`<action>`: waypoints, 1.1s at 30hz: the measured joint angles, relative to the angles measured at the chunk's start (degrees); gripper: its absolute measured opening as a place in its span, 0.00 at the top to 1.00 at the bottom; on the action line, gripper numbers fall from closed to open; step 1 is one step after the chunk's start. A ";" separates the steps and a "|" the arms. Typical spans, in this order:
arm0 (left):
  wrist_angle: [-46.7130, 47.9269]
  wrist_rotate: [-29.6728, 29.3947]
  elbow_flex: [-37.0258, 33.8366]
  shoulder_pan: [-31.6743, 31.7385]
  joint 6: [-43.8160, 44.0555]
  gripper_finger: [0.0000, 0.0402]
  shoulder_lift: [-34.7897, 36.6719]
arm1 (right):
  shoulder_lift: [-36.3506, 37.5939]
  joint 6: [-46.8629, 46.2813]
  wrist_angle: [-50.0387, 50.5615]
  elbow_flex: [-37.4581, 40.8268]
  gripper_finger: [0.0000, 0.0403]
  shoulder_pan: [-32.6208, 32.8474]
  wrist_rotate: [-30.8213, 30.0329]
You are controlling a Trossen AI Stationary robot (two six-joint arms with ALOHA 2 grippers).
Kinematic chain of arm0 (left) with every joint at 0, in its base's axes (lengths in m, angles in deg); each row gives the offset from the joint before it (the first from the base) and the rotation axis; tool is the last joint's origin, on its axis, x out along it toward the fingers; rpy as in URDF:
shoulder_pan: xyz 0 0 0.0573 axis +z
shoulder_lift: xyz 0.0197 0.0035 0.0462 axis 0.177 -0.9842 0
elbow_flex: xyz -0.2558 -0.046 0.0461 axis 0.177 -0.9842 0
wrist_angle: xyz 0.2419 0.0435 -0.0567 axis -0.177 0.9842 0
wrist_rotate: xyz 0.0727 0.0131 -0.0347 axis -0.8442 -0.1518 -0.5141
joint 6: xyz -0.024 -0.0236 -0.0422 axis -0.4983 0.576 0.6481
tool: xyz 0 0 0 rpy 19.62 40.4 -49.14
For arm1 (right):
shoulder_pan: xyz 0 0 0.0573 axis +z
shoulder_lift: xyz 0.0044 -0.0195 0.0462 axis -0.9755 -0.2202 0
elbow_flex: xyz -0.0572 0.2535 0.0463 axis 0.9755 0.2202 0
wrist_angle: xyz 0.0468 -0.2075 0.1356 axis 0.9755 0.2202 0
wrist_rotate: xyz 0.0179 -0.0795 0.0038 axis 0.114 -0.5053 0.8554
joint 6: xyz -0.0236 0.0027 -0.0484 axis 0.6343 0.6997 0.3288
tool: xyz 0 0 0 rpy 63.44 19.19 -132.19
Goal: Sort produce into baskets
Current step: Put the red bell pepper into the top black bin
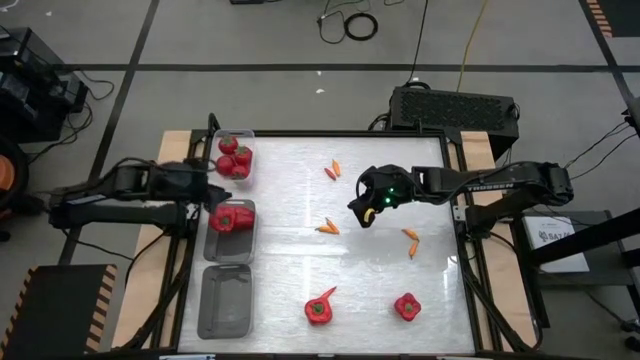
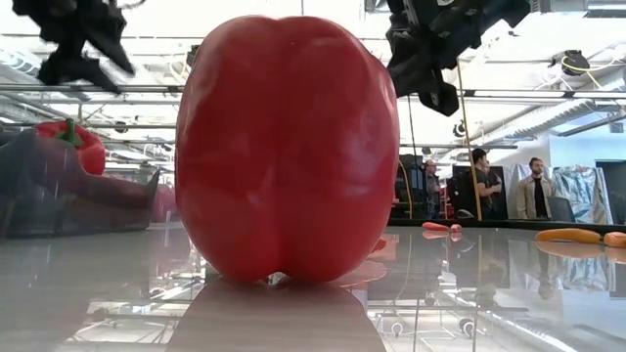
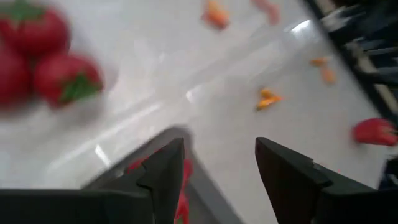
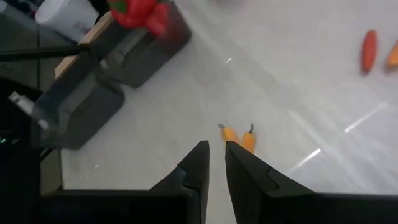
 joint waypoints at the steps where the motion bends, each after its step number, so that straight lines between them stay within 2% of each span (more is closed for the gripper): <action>1: -0.63 0.00 1.35 -0.02 -1.78 0.49 0.02 | 0.00 -0.02 0.43 -0.61 0.89 0.15 0.38; 3: -3.41 0.96 3.33 -0.01 -4.42 0.49 0.01 | 0.00 0.09 1.36 -2.25 0.89 0.56 1.20; 6: -8.35 6.73 4.14 -0.02 -6.92 0.49 -0.22 | 0.00 0.28 5.49 -5.90 0.89 1.80 1.40; 9: -10.82 13.63 4.14 -0.05 -10.20 0.49 -2.23 | 0.04 -0.32 12.13 -10.23 0.89 3.89 1.60; 12: -12.66 16.75 4.12 -0.55 -16.13 0.50 -6.00 | 0.04 -3.86 20.36 -14.05 0.89 6.75 1.63; 18: -21.98 19.59 4.10 -4.07 -30.68 0.50 -15.97 | 0.05 -19.06 30.73 -18.70 0.89 15.34 3.23; 24: -32.97 22.40 4.03 -8.91 -42.88 0.50 -26.30 | 0.00 -38.02 32.08 -19.24 0.91 27.03 3.25; 29: -41.95 23.27 4.03 -11.86 -45.73 0.50 -33.36 | -1.97 -51.39 32.17 -19.22 0.96 36.75 3.11; 33: -47.86 24.68 4.20 -14.43 -45.59 0.50 -37.58 | -4.55 -56.20 32.47 -19.18 0.96 42.06 3.09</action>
